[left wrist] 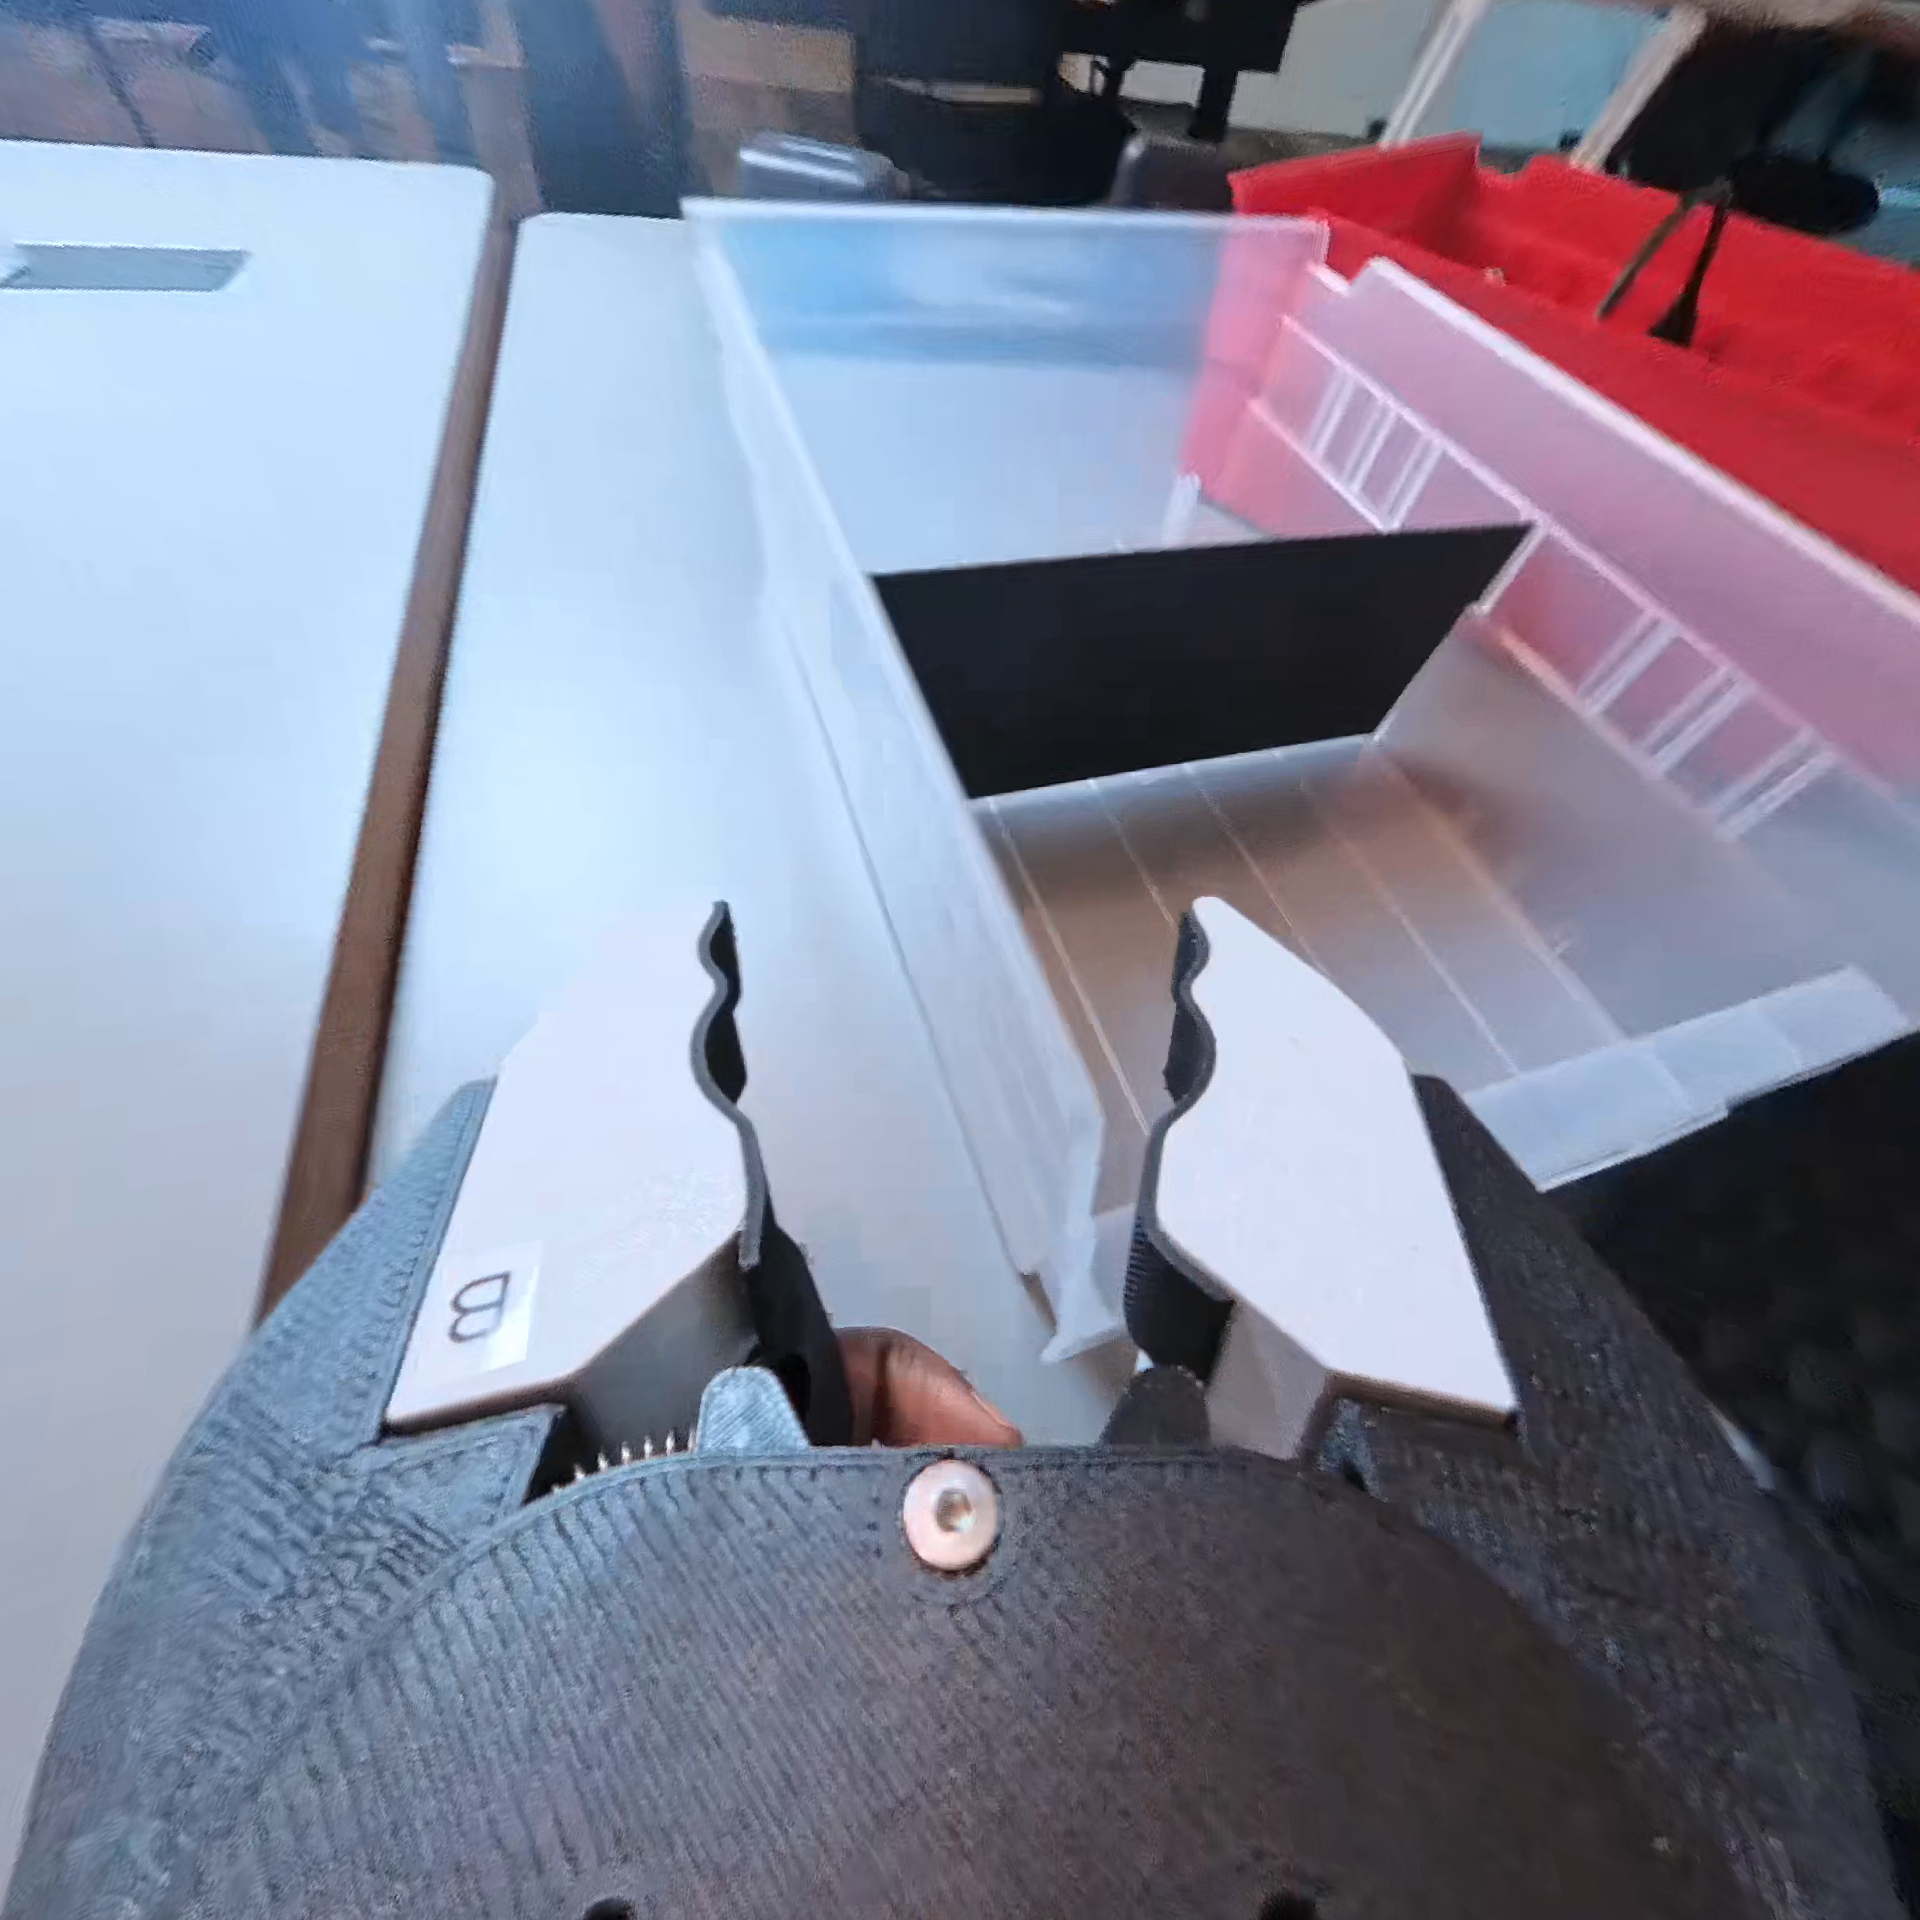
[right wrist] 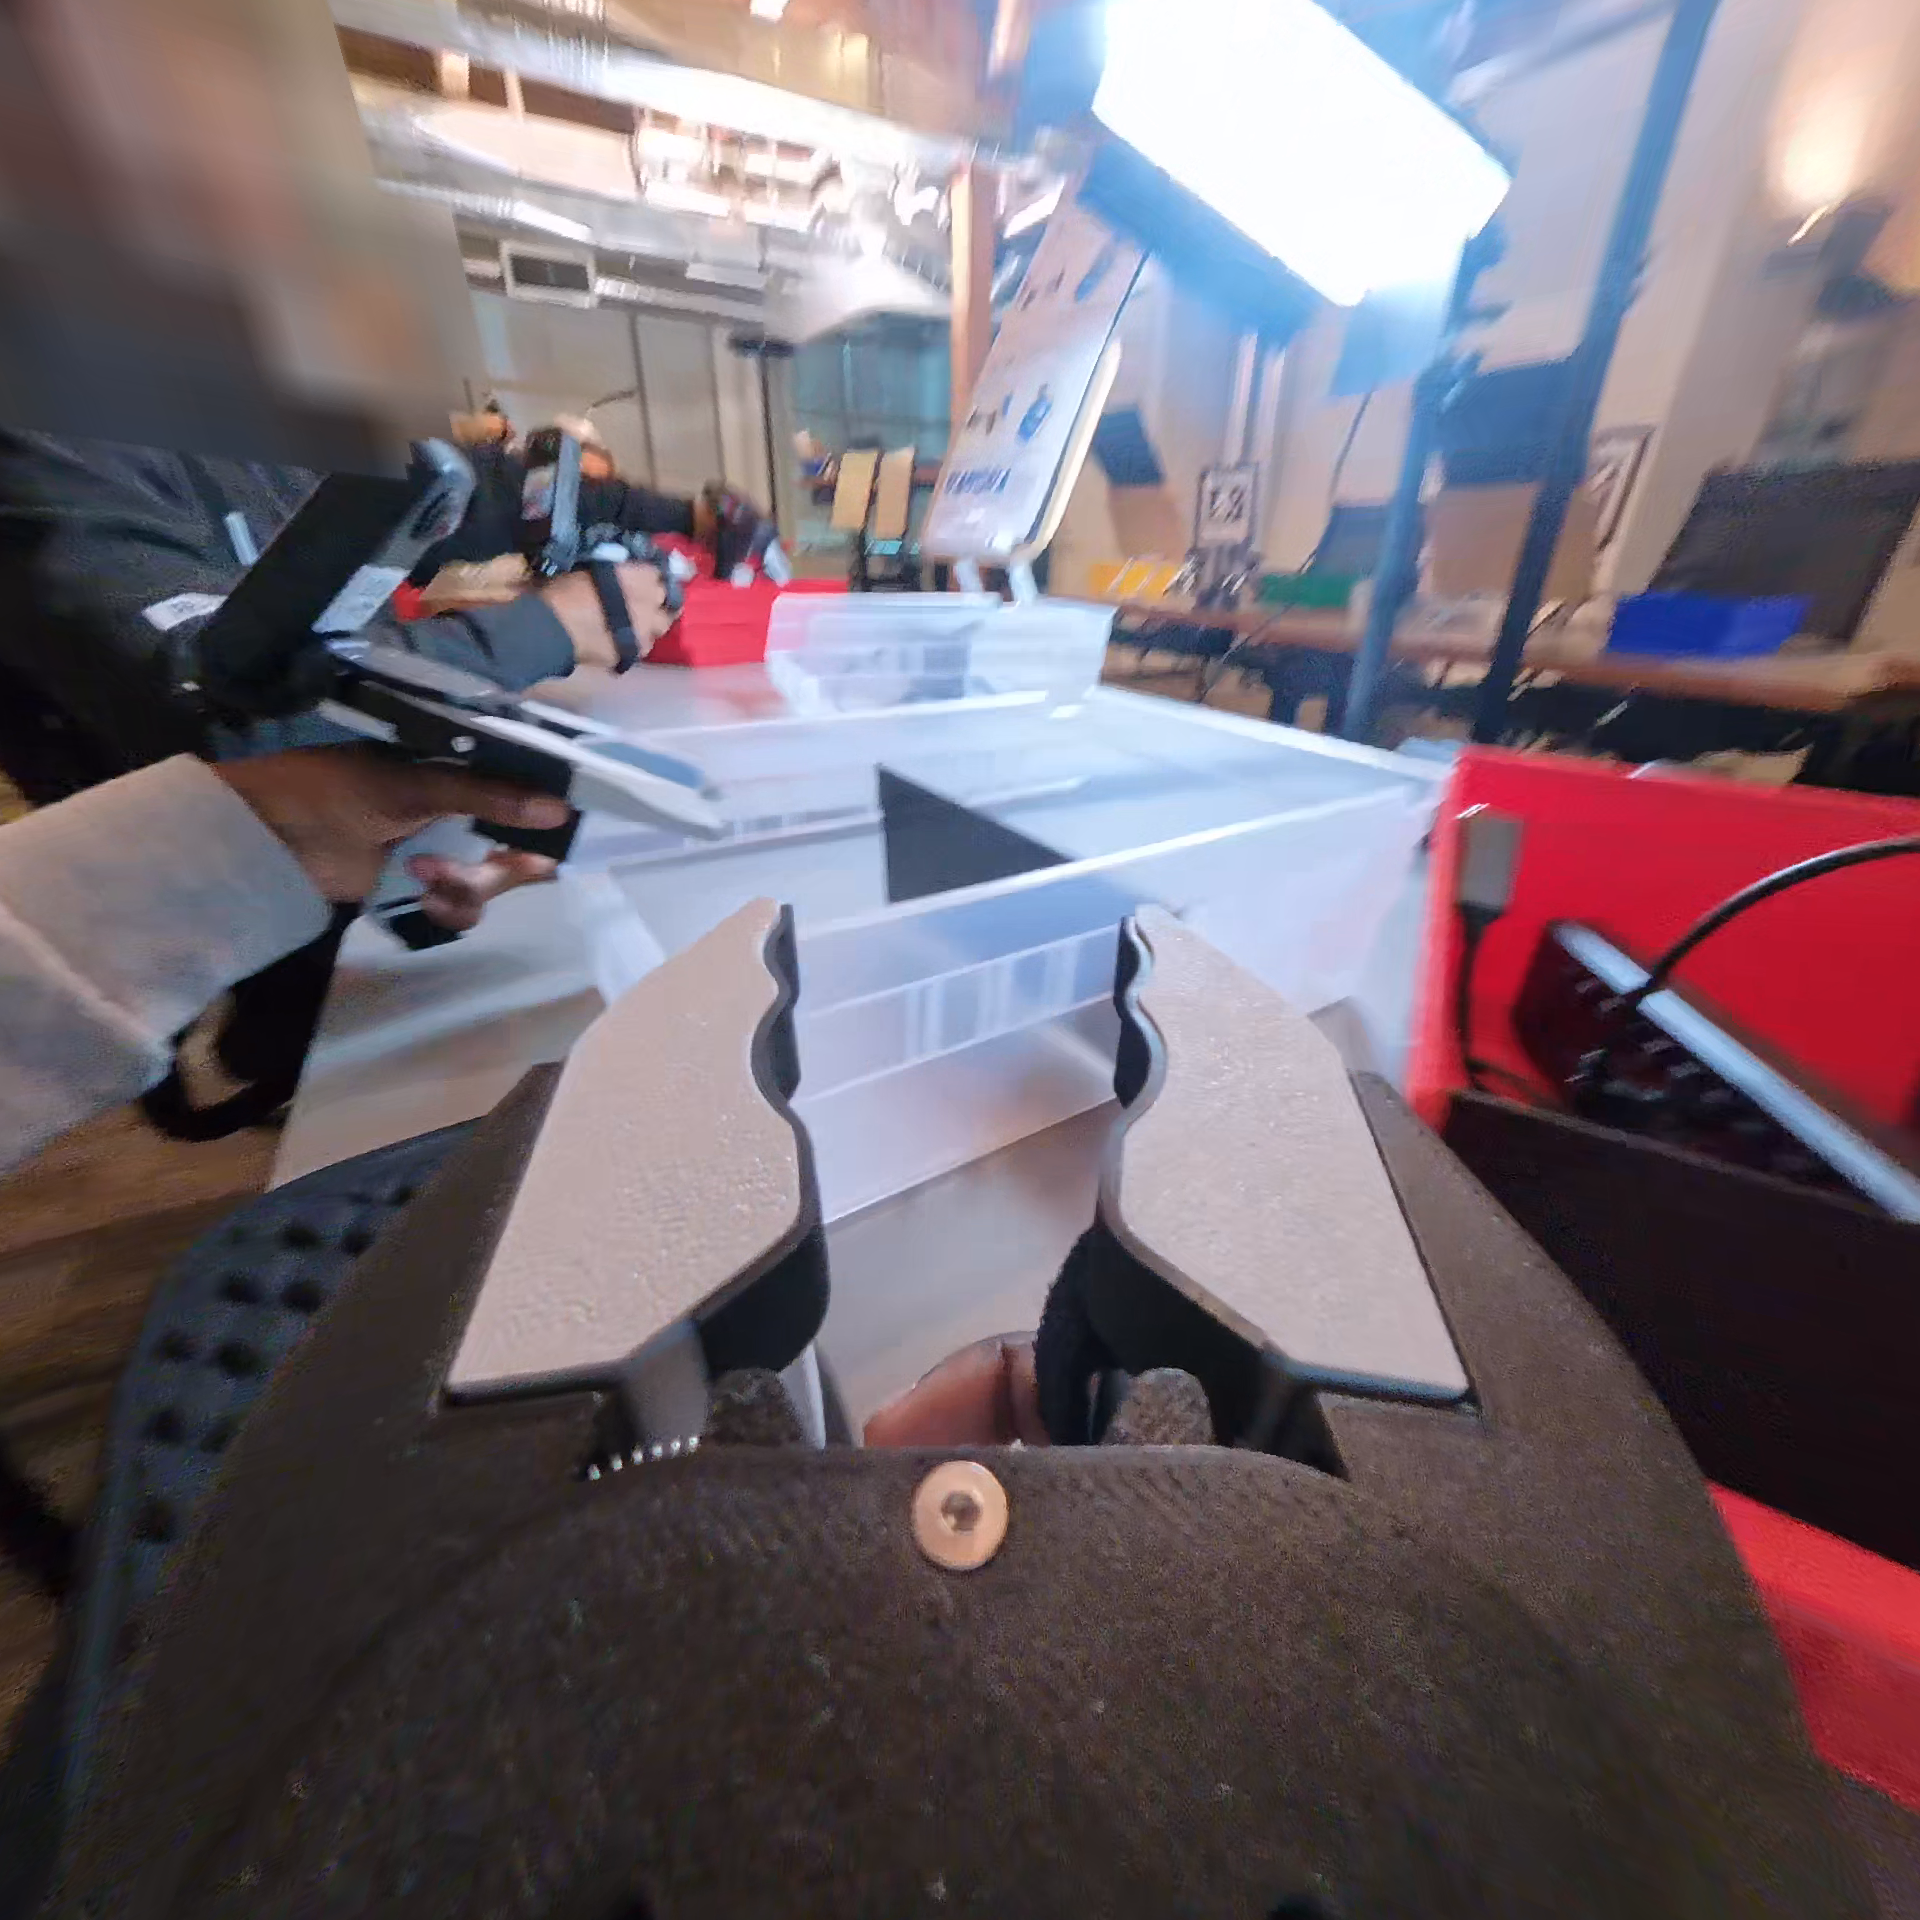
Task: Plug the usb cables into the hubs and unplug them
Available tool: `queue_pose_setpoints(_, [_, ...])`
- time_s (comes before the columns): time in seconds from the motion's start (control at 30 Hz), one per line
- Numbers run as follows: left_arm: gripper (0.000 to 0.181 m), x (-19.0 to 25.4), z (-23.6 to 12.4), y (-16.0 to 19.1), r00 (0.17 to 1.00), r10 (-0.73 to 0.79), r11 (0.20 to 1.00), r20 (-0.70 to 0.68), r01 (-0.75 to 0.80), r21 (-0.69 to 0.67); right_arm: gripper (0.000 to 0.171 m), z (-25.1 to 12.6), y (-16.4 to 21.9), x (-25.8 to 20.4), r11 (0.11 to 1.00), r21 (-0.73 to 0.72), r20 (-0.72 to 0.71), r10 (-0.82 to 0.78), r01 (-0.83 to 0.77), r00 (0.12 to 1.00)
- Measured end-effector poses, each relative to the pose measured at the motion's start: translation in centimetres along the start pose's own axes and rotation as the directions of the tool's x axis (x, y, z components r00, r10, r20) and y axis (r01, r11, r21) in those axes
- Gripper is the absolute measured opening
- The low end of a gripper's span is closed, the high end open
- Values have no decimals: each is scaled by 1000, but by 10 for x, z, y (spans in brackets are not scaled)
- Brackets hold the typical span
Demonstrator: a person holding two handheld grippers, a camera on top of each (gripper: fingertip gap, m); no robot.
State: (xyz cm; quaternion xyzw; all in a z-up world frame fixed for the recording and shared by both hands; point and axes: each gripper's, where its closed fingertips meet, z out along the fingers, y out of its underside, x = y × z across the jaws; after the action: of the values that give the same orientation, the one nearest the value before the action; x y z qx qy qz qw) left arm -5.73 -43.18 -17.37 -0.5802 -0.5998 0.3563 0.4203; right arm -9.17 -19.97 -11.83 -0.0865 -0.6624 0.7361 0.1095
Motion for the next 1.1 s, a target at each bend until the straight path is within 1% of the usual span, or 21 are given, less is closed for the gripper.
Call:
queue_pose_setpoints(0.07, [66, 7, 10, 5, 999, 47, 999, -1, -47, -13, 70, 12, 19, -15, 993, -109, 58, 59, -52, 997])
queue_pose_setpoints(0.1, [59, 8, 12, 1, 999, 43, 999, 0, -43, 11, 74, 18, 28, -22, 984, -165, 74, 83, -70, 994])
queue_pose_setpoints(0.17, [33, 2, 17, -4, 997, 24, 998, 67, -28, 51, 73, 28, 42, -26, 964, -258, 49, 78, -63, 996])
queue_pose_setpoints(0.23, [22, -1, 19, -4, 992, 31, 998, 120, -38, 54, 67, 37, 55, -22, 938, -345, 5, 21, -18, 1000])
queue_pose_setpoints(0.27, [20, -2, 19, -4, 987, 60, 997, 148, -66, 36, 63, 40, 62, -24, 917, -399, 20, 14, -5, 1000])
queue_pose_setpoints(0.3, [18, -2, 18, -4, 979, 101, 994, 179, -105, 13, 53, 42, 68, -30, 894, -447, 61, 15, 14, 998])
queue_pose_setpoints(0.33, [19, -4, 17, -3, 963, 157, 988, 220, -155, -29, 52, 44, 69, -29, 885, -464, 54, 0, 25, 999])
queue_pose_setpoints(0.37, [23, -4, 15, -5, 948, 209, 978, 238, -201, -58, 49, 45, 69, -28, 882, -468, 45, -37, 54, 998])
queue_pose_setpoints(0.43, [26, 2, 5, -16, 945, 236, 972, 226, -227, -64, 36, 46, 64, -21, 884, -434, 16, -185, 173, 983])
queue_pose_setpoints(0.5, [25, 6, -8, -32, 922, 275, 961, 272, -269, -60, 33, 46, 55, -22, 878, -391, 0, -300, 276, 954])
queue_pose_setpoints(0.53, [21, 7, -16, -43, 908, 280, 958, 310, -284, -35, 33, 46, 49, -23, 881, -367, -7, -322, 297, 947])
queue_pose_setpoints(0.6, [16, 14, -35, -72, 887, 264, 945, 380, -316, 81, 32, 46, 26, -23, 896, -286, -39, -364, 339, 931])
queue_pose_setpoints(0.7, [14, 39, -64, -123, 862, 224, 881, 454, -379, 283, 28, 37, -31, -12, 882, -121, -154, -469, 455, 870])
queue_pose_setpoints(0.77, [16, 66, -80, -154, 856, 202, 813, 477, -418, 406, 26, 22, -69, -2, 853, -34, -226, -514, 521, 827])
queue_pose_setpoints(0.83, [17, 100, -85, -178, 859, 181, 733, 479, -442, 516, 23, -3, -101, 13, 808, 15, -319, -554, 589, 769])
queue_pose_setpoints(0.93, [18, 161, -71, -200, 888, 166, 637, 430, -429, 640, 18, -57, -134, 45, 774, 43, -465, -544, 632, 698])
queue_pose_setpoints(1.0, [18, 203, -49, -209, 916, 178, 611, 358, -389, 690, 17, -97, -146, 68, 765, 21, -530, -538, 644, 655])
queue_pose_setpoints(1.1, [19, 270, -5, -218, 957, 211, 642, 197, -288, 711, 15, -161, -157, 104, 764, -70, -628, -534, 642, 567])
